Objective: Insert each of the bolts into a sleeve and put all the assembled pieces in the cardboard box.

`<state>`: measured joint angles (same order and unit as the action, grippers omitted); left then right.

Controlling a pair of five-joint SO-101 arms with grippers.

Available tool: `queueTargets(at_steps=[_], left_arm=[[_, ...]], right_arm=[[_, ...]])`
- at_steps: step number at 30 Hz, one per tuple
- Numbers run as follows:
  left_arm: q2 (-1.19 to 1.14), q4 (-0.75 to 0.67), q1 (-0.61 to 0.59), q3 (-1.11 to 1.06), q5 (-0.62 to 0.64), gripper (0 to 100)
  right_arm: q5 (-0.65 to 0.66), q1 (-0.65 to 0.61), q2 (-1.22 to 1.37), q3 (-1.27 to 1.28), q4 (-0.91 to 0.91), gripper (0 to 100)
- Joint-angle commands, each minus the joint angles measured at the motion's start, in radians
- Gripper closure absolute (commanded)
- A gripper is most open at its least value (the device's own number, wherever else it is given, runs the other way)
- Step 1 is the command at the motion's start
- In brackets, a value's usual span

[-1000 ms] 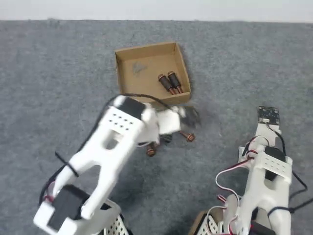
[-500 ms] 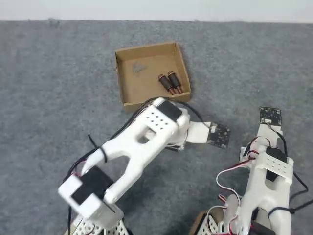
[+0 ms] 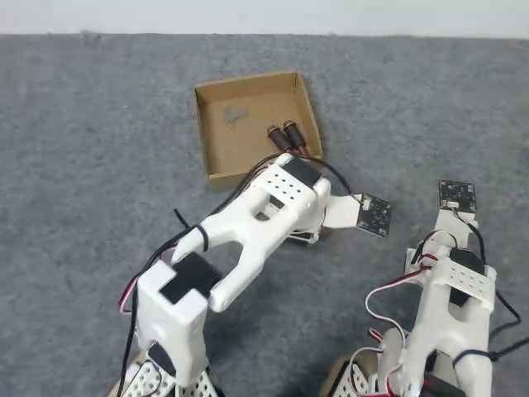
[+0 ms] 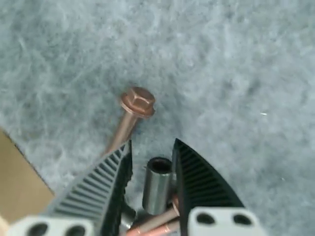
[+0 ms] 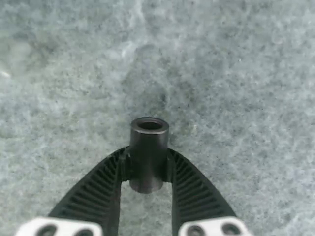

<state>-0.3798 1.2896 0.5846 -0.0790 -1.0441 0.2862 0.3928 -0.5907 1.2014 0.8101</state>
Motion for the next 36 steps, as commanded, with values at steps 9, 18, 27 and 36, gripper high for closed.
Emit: queueTargets(at_steps=[9,18,27,36], left_arm=[[-0.147,-0.021,0.008,0.209,-0.008,87],[-0.241,-0.018,0.029,0.286,0.075,91],[-0.25,0.028,0.055,0.278,0.078,99],[-0.239,-0.051,0.092,0.286,0.407,99]], right_arm=[[-0.002,-0.022,-0.044,-0.005,-0.016,99.2],[-0.002,-0.022,-0.044,-0.005,-0.016,99.2],[-0.002,-0.021,-0.044,-0.006,-0.016,99.2],[-0.002,-0.019,-0.044,-0.006,-0.016,99.2]])
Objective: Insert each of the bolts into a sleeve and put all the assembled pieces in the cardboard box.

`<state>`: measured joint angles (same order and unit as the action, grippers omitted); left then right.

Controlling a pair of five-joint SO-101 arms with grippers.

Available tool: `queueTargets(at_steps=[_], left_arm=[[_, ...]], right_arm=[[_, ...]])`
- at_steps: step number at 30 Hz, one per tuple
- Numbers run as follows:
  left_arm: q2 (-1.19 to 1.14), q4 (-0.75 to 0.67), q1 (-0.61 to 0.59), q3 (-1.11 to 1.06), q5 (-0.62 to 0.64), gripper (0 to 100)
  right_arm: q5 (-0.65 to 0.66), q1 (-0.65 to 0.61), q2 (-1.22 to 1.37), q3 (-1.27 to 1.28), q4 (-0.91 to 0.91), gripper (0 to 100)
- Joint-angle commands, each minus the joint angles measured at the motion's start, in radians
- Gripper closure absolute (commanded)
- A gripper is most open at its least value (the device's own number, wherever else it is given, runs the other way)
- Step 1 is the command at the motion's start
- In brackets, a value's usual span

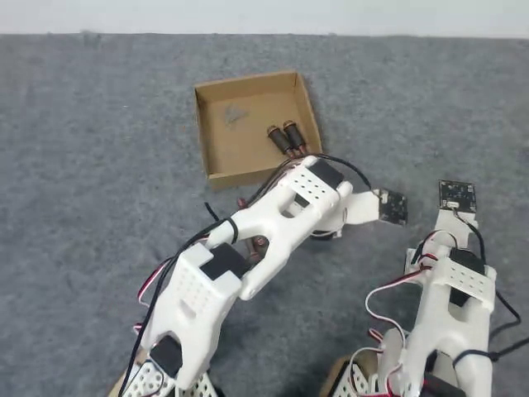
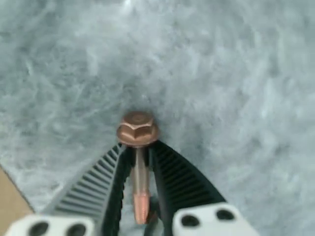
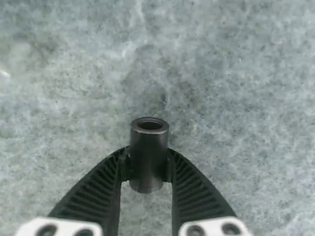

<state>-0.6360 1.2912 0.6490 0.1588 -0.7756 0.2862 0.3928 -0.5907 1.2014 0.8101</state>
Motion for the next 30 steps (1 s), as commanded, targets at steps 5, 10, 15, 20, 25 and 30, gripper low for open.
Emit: queueTargets(at_steps=[5,10,15,20,25,30], left_arm=[[0.018,-0.094,0.028,0.104,0.483,99],[0.018,-0.084,-0.051,0.196,0.752,99],[0.046,-0.084,-0.123,0.222,0.91,99],[0.181,-0.097,-0.14,0.127,0.925,99],[0.324,-0.17,-0.164,-0.028,0.927,99],[0.45,-0.189,-0.221,-0.125,0.927,99]], right_arm=[[-0.002,-0.019,-0.044,-0.006,-0.016,99.2],[-0.003,-0.019,-0.044,-0.006,-0.016,99.2],[-0.003,-0.019,-0.044,-0.006,-0.016,99.2],[-0.005,-0.021,-0.044,-0.005,-0.016,99.2],[-0.009,-0.022,-0.044,-0.005,-0.018,99.2],[-0.009,-0.022,-0.044,-0.005,-0.018,99.2]])
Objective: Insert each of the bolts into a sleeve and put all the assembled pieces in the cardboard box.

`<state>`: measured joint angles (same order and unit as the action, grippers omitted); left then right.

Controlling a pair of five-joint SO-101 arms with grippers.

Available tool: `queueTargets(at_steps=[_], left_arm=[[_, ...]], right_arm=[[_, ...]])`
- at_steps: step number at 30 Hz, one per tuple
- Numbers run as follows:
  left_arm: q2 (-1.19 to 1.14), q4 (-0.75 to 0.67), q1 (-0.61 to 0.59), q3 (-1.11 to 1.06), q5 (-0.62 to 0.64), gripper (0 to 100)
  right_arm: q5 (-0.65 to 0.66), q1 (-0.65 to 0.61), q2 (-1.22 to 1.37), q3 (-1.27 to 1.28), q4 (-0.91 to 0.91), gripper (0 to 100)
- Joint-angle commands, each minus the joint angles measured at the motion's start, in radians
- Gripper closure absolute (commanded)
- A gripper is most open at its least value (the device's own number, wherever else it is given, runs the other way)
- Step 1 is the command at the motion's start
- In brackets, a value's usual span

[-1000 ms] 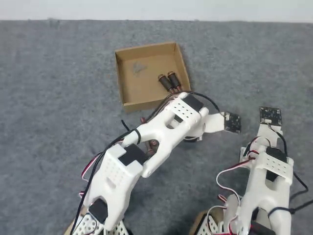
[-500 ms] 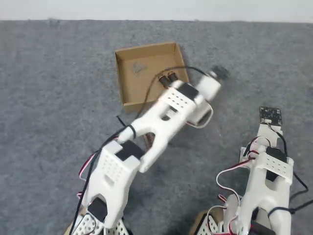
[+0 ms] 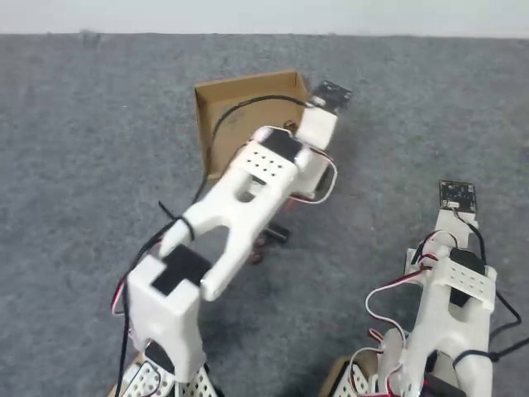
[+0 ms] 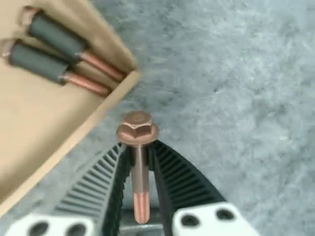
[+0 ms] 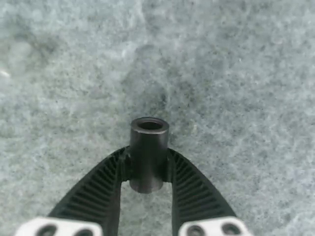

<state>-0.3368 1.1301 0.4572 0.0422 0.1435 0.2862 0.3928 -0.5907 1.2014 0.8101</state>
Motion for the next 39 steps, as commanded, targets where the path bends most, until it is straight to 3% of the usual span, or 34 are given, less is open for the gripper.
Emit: queueTargets(at_steps=[1,14,19,28,34,39], left_arm=[[0.173,-0.028,-0.041,-0.025,0.008,99],[0.442,-0.034,-0.296,-0.28,0.009,99],[0.555,-0.121,-0.402,-0.463,0.009,99],[0.753,-0.301,-0.718,-0.851,0.009,99],[0.755,-0.416,-0.951,-1.003,0.003,99],[0.764,-0.457,-1.013,-1.082,-0.041,99]], right_arm=[[-0.009,-0.022,-0.044,-0.005,-0.018,99.2],[-0.011,-0.024,-0.044,0.009,-0.05,99.2],[-0.012,-0.033,-0.053,0.008,-0.051,99.2],[-0.107,-0.211,-0.053,0.006,-0.148,99.2],[-0.115,-0.367,-0.051,0.006,-0.358,99.2],[-0.107,-0.49,-0.042,0.006,-0.581,99.2]])
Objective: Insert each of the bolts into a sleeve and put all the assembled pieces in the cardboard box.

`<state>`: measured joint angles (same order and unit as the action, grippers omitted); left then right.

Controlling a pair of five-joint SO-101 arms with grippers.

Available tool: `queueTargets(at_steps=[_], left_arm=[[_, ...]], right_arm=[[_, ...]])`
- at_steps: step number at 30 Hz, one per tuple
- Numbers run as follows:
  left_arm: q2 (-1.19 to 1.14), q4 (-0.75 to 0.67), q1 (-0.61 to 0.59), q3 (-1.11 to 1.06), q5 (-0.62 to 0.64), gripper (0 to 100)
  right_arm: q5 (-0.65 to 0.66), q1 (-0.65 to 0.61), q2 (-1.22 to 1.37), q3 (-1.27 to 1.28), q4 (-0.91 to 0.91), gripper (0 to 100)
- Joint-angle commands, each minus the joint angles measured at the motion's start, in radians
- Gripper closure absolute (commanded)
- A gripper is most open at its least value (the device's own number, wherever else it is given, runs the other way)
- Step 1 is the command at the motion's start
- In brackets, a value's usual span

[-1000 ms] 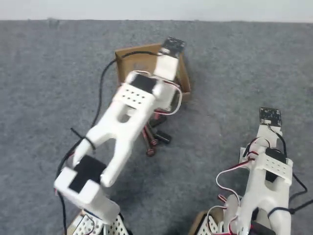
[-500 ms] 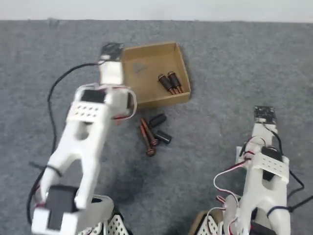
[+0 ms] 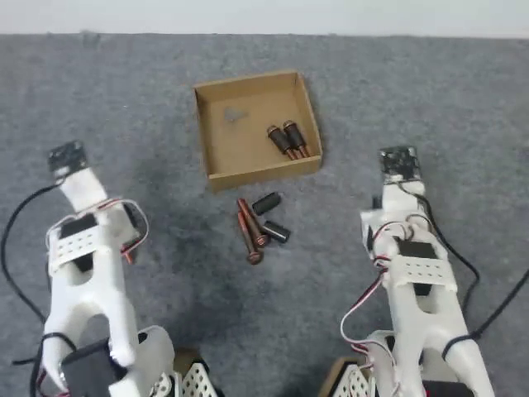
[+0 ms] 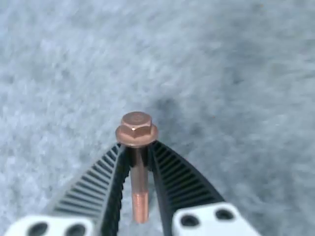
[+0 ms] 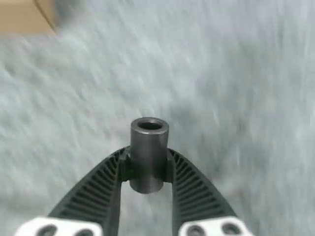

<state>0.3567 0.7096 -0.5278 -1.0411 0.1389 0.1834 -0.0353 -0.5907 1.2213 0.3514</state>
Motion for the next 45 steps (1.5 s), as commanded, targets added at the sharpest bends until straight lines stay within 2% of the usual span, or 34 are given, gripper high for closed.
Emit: queueTargets(at_steps=[1,7,13,16,23,29,34,38,45], left_arm=[[0.071,-0.037,-0.032,0.002,-0.046,99],[0.068,-0.037,-0.031,0.002,-0.051,99],[0.066,-0.037,-0.029,0.002,-0.051,99],[0.066,-0.037,-0.029,0.002,-0.051,99],[0.069,-0.037,-0.029,-0.001,-0.054,99],[0.066,-0.038,0.0,-0.002,-0.055,99],[0.063,-0.038,0.002,-0.002,-0.055,99],[0.063,-0.04,0.002,-0.002,-0.055,99],[0.063,-0.04,0.003,-0.002,-0.055,99]], right_arm=[[-0.005,-0.084,-0.042,-0.014,-0.166,99.2],[-0.011,-0.18,-0.041,-0.014,-0.46,99.2],[-0.011,-0.189,-0.041,-0.017,-0.693,99.2],[-0.012,-0.189,0.004,-0.071,-0.753,99.2],[-0.017,-0.197,0.283,-0.282,-0.802,99.2],[-0.163,-0.245,0.567,-0.374,-1.168,99.2],[-0.21,-0.286,0.794,-0.479,-1.383,99.2],[-0.222,-0.329,0.938,-0.566,-1.46,99.2],[-0.222,-0.452,1.067,-0.62,-1.468,99.2]])
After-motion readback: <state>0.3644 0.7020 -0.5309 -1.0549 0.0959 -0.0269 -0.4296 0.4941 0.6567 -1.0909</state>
